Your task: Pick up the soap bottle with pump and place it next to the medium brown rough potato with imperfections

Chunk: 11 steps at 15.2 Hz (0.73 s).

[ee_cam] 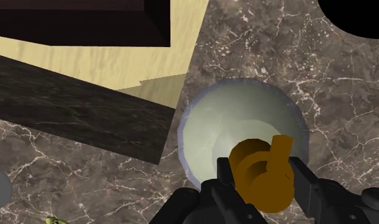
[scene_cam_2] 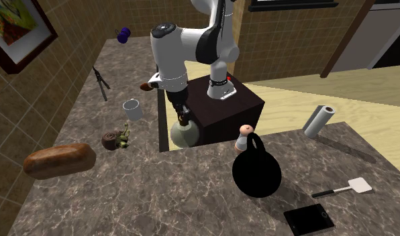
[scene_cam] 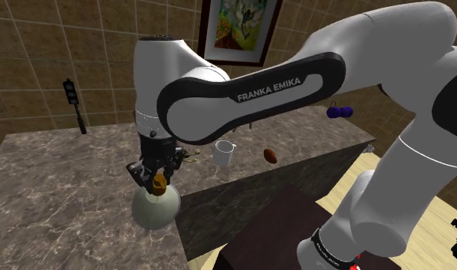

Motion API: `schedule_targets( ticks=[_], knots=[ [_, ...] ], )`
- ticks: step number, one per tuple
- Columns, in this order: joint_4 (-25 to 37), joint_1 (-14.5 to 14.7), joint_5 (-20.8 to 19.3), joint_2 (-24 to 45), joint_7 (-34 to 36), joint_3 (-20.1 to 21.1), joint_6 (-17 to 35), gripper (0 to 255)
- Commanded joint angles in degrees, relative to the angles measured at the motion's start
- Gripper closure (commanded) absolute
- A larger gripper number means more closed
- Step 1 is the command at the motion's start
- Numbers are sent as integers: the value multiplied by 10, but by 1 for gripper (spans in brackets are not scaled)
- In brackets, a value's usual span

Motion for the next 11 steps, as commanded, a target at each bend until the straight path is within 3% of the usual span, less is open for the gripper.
schedule_targets(
  ticks=[1,11],
  knots=[
    [9,-1,3,-6,-2,0,-15,255],
    [66,-4,11,-26,-4,-2,-89,255]
  ],
)
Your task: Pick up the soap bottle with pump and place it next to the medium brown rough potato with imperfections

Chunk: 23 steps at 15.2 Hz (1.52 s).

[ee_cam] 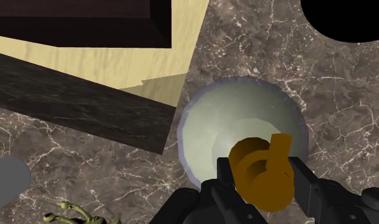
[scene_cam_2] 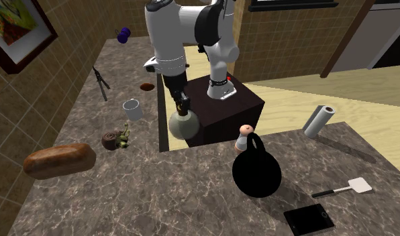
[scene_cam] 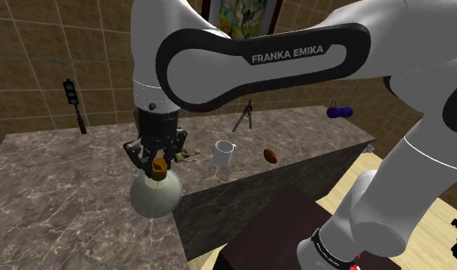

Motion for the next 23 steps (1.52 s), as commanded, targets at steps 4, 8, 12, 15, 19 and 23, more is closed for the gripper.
schedule_targets(
  ticks=[4,8,12,15,19,23],
  knots=[
    [-8,-15,10,-21,-32,-14,-12,255],
    [-45,-42,21,-46,-93,-44,-4,255],
    [-72,-67,24,-61,-152,-74,4,255],
    [-85,-86,22,-66,-194,-97,8,255],
    [-93,-112,17,-64,-248,-127,14,255],
    [-91,-137,9,-52,-299,-156,19,255]
  ],
)
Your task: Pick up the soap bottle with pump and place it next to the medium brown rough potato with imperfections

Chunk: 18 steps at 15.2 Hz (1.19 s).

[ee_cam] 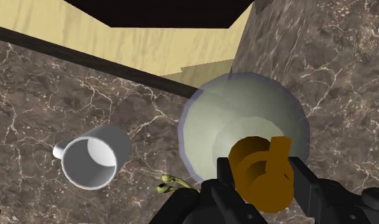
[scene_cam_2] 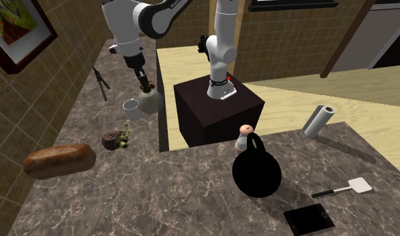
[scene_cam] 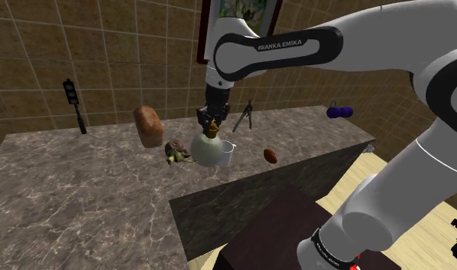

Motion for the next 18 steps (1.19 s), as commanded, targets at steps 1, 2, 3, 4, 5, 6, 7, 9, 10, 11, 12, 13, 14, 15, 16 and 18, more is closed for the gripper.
schedule_targets(
  ticks=[1,2,3,4,5,6,7,9,10,11,12,13,14,15,16,18],
  knots=[
    [3,-15,-4,7,-30,-16,2,255],
    [5,-21,-7,11,-42,-23,3,255],
    [9,-27,-9,17,-54,-30,4,255],
    [13,-34,-11,22,-67,-37,5,255],
    [18,-40,-13,29,-79,-43,5,255],
    [23,-46,-15,35,-91,-50,6,255],
    [29,-53,-17,43,-102,-56,6,255],
    [43,-65,-21,58,-126,-69,6,255],
    [51,-71,-23,67,-137,-74,6,255],
    [60,-77,-25,76,-148,-80,6,255],
    [69,-84,-27,85,-160,-86,5,255],
    [79,-90,-28,95,-171,-91,4,255],
    [90,-96,-29,106,-182,-97,3,255],
    [102,-102,-31,116,-193,-102,2,255],
    [114,-108,-32,127,-203,-107,0,255],
    [141,-120,-33,151,-224,-117,-4,255]
  ],
)
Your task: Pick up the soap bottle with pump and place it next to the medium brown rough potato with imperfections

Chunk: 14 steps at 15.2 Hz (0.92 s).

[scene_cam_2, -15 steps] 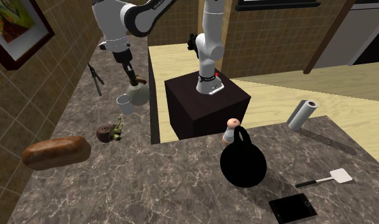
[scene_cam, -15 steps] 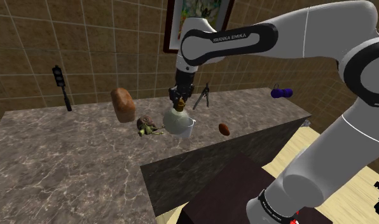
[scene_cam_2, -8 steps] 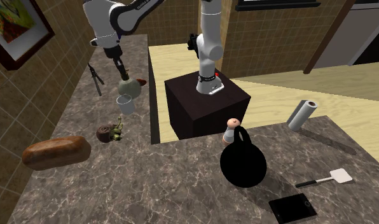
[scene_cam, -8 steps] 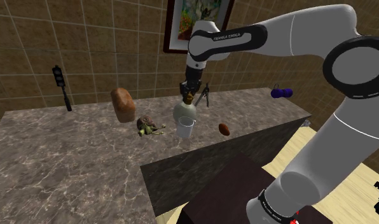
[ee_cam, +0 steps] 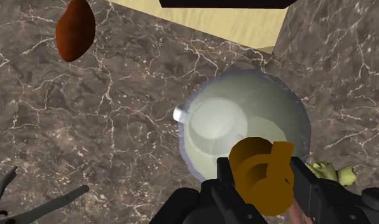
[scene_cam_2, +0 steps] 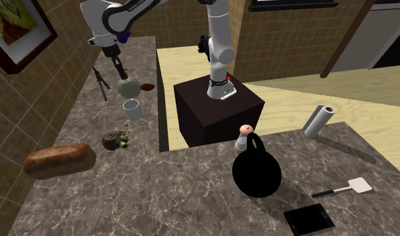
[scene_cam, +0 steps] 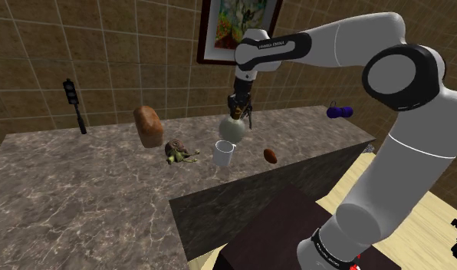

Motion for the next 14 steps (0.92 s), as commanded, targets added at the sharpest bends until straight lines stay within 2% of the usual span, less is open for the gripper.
schedule_targets(
  ticks=[1,8,14],
  knots=[
    [32,-15,-2,29,-26,-11,-4,255],
    [159,-58,-2,130,-94,-37,-33,255],
    [318,-97,1,241,-144,-52,-82,255]
  ],
)
